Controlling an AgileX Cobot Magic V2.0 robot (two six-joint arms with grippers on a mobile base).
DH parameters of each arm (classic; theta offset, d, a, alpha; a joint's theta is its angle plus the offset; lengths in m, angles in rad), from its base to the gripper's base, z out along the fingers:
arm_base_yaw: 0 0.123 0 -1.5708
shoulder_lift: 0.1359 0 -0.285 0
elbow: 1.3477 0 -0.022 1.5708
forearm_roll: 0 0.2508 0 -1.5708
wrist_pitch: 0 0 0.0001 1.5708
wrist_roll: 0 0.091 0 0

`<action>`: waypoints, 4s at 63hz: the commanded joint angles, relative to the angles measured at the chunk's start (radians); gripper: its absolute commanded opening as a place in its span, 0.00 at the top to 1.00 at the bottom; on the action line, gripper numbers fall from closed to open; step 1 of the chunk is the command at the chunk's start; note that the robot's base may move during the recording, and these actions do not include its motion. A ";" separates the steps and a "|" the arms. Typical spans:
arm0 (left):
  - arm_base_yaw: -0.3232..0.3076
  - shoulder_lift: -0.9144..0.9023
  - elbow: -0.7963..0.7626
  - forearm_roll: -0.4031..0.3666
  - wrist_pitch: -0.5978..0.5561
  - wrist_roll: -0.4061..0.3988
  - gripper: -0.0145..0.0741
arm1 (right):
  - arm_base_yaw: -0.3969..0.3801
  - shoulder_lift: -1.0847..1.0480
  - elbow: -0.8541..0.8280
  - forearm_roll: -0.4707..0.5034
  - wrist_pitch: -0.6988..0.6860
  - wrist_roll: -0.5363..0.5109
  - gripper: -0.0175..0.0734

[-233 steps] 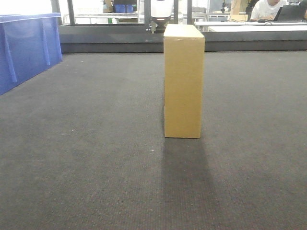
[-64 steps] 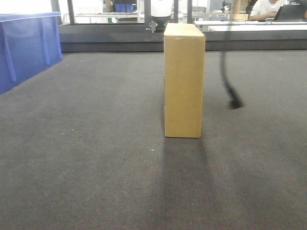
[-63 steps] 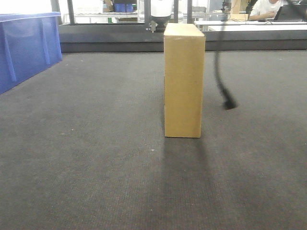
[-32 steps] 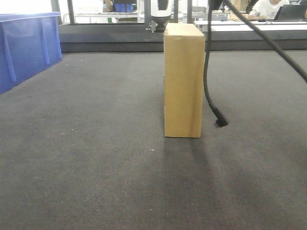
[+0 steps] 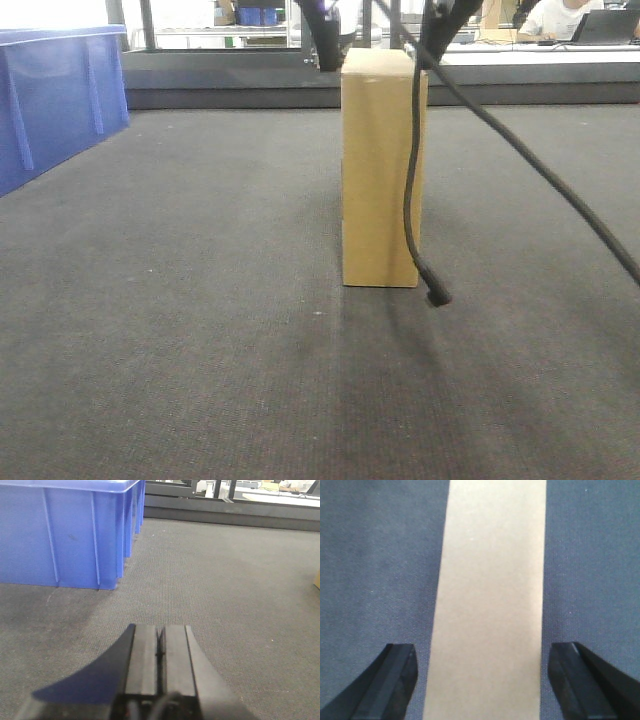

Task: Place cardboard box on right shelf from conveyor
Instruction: 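Lower the right gripper over the tan box and close on it, then lift the tan box off the conveyor with the right gripper, then drive away from the conveyor holding the box in the right gripper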

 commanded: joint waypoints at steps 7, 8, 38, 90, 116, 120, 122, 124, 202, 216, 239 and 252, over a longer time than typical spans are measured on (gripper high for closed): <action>0.000 -0.011 -0.003 -0.005 -0.092 -0.005 0.97 | -0.016 -0.032 -0.033 -0.042 -0.045 0.002 0.11; 0.000 -0.011 -0.003 -0.005 -0.092 -0.005 0.97 | -0.017 -0.030 -0.033 -0.042 -0.045 0.002 0.11; 0.000 -0.011 -0.003 -0.005 -0.092 -0.005 0.97 | -0.044 0.028 -0.018 -0.004 -0.082 -0.009 0.33; 0.000 -0.011 -0.003 -0.005 -0.092 -0.005 0.97 | -0.242 -0.278 0.143 0.094 -0.166 -0.532 0.55; 0.000 -0.011 -0.003 -0.005 -0.092 -0.005 0.97 | -0.419 -0.776 0.735 0.147 -0.363 -0.550 0.55; 0.000 -0.011 -0.003 -0.005 -0.092 -0.005 0.97 | -0.440 -0.859 0.809 0.152 -0.379 -0.550 0.55; 0.000 -0.011 -0.003 -0.005 -0.092 -0.005 0.97 | -0.449 -0.905 0.847 0.154 -0.384 -0.550 0.55; 0.000 -0.011 -0.003 -0.005 -0.092 -0.005 0.97 | -0.455 -0.951 0.883 0.155 -0.390 -0.550 0.55; 0.000 -0.011 -0.003 -0.005 -0.092 -0.005 0.97 | -0.457 -1.618 1.116 0.165 -0.409 -0.550 0.55; 0.000 -0.011 -0.003 -0.005 -0.092 -0.005 0.97 | -0.457 -1.618 1.116 0.165 -0.409 -0.550 0.55; 0.000 -0.011 -0.003 -0.005 -0.092 -0.005 0.97 | -0.457 -1.618 1.116 0.165 -0.409 -0.550 0.55; 0.000 -0.011 -0.003 -0.005 -0.092 -0.005 0.97 | -0.457 -1.618 1.116 0.165 -0.409 -0.550 0.55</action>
